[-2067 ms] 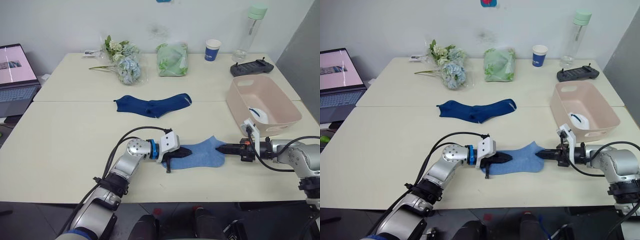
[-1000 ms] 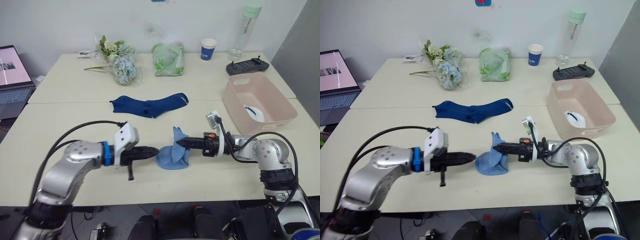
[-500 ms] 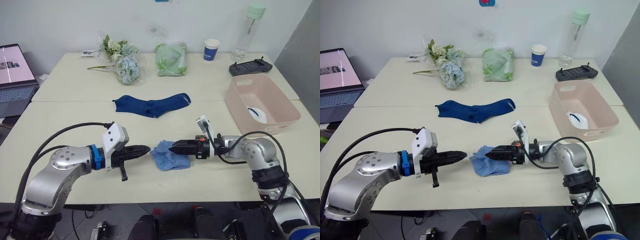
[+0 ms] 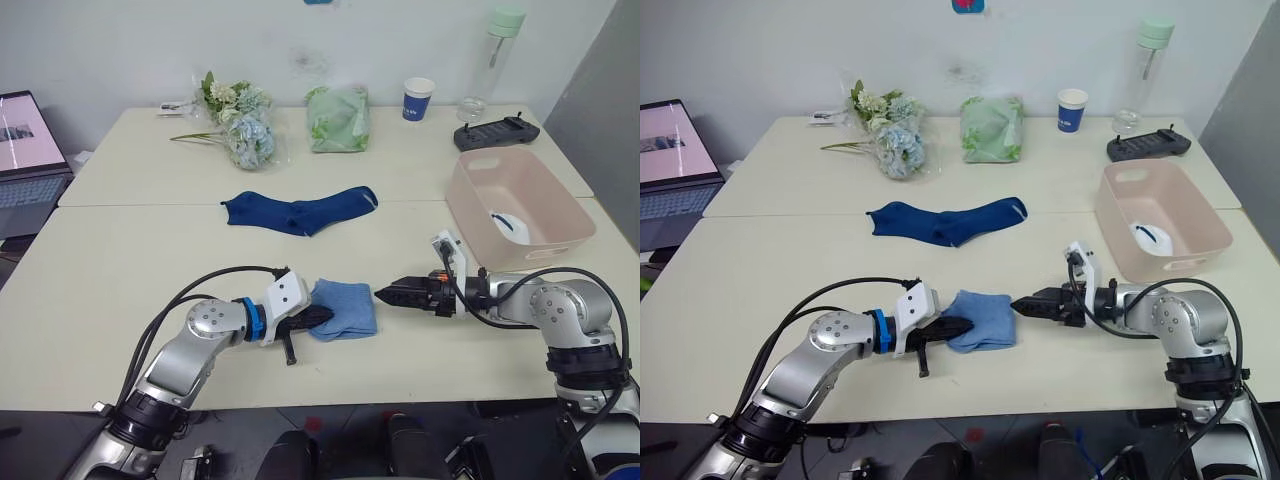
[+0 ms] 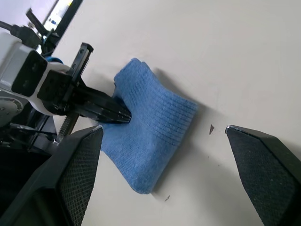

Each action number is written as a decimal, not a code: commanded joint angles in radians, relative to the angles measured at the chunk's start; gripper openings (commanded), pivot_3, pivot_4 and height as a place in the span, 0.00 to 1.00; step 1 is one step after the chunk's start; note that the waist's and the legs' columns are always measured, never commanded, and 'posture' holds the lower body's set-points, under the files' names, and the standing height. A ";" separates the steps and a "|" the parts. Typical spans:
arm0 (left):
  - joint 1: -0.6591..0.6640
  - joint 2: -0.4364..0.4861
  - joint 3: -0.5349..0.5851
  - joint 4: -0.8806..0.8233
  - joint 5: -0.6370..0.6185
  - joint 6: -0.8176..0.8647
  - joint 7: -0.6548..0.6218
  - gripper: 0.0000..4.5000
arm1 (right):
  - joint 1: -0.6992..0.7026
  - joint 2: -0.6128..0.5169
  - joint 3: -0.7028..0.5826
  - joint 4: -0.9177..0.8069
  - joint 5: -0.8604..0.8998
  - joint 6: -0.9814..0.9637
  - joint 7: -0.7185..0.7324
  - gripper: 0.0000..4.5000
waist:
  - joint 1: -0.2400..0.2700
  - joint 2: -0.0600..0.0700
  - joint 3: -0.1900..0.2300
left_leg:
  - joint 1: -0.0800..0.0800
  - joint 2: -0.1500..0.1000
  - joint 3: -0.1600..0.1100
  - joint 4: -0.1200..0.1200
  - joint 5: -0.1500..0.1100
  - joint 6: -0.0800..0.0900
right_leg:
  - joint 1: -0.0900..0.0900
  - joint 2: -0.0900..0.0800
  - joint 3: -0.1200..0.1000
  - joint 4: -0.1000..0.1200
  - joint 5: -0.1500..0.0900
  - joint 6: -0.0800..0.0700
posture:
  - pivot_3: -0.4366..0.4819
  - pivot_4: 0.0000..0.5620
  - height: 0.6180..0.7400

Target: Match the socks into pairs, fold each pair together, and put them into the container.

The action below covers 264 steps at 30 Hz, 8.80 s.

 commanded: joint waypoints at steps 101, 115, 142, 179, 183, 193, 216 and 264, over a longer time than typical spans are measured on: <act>-0.590 -0.053 0.168 -0.212 -0.357 0.339 -0.003 1.00 | -0.753 -0.288 0.374 1.367 -1.255 -1.539 0.377 0.01 | -0.032 0.000 0.006 | -0.009 -0.001 0.008 0.001 0.001 -0.002 | -0.013 -0.001 0.006 0.002 0.001 0.002 | 0.48 0.27 1.00; -0.576 -0.009 0.188 -0.190 -0.344 0.332 -0.020 1.00 | -0.886 -0.358 0.364 1.344 -1.271 -1.543 0.354 0.01 | -0.029 0.001 0.006 | -0.009 -0.001 0.007 0.002 0.001 -0.002 | -0.014 -0.001 0.006 0.002 0.001 0.002 | 0.48 0.27 1.00; 0.194 -0.217 0.503 -0.211 -0.193 0.084 0.456 1.00 | 0.234 0.278 0.041 0.067 -0.776 -1.117 -0.184 0.99 | 0.001 0.000 -0.002 | -0.007 -0.001 0.004 0.003 0.002 -0.003 | -0.010 -0.003 0.002 0.002 0.004 0.003 | 0.48 0.27 1.00; -0.620 -0.202 0.219 1.141 0.288 -0.578 0.470 1.00 | 0.123 0.249 0.053 0.112 -0.772 -1.089 -0.235 0.99 | -0.014 -0.002 -0.005 | -0.008 -0.004 0.007 0.002 0.002 -0.004 | -0.015 -0.001 -0.002 0.003 0.006 0.001 | 0.48 0.27 1.00; -0.675 -0.216 0.214 1.223 0.299 -0.638 0.460 0.85 | 0.149 0.247 0.047 0.087 -0.775 -1.081 -0.251 1.00 | -0.022 -0.002 -0.005 | -0.008 -0.004 0.007 0.002 0.002 -0.004 | -0.016 -0.001 -0.001 0.003 0.006 0.001 | 0.48 0.27 1.00; -0.709 -0.220 0.216 1.258 0.299 -0.712 0.402 0.14 | 0.154 0.236 0.040 0.073 -0.772 -1.074 -0.271 1.00 | -0.025 -0.002 -0.005 | -0.008 -0.004 0.007 0.002 0.002 -0.003 | -0.016 -0.001 -0.001 0.004 0.006 0.001 | 0.48 0.27 1.00; 0.193 0.013 0.175 -0.213 0.057 -0.156 0.048 0.00 | 0.085 0.173 0.028 0.115 -0.687 -1.054 -0.128 1.00 | -0.028 -0.001 -0.005 | -0.007 0.002 0.007 0.001 0.002 -0.003 | -0.016 0.000 0.002 0.005 0.006 0.001 | 0.48 0.27 1.00; -0.549 -0.250 -0.159 0.737 0.186 -0.171 -0.090 0.66 | 0.263 -0.081 0.115 -0.195 -0.401 -0.739 0.298 1.00 | 0.001 -0.003 -0.004 | -0.006 -0.003 0.007 0.003 0.001 -0.001 | -0.011 0.000 -0.002 0.002 0.005 0.001 | 0.48 0.27 1.00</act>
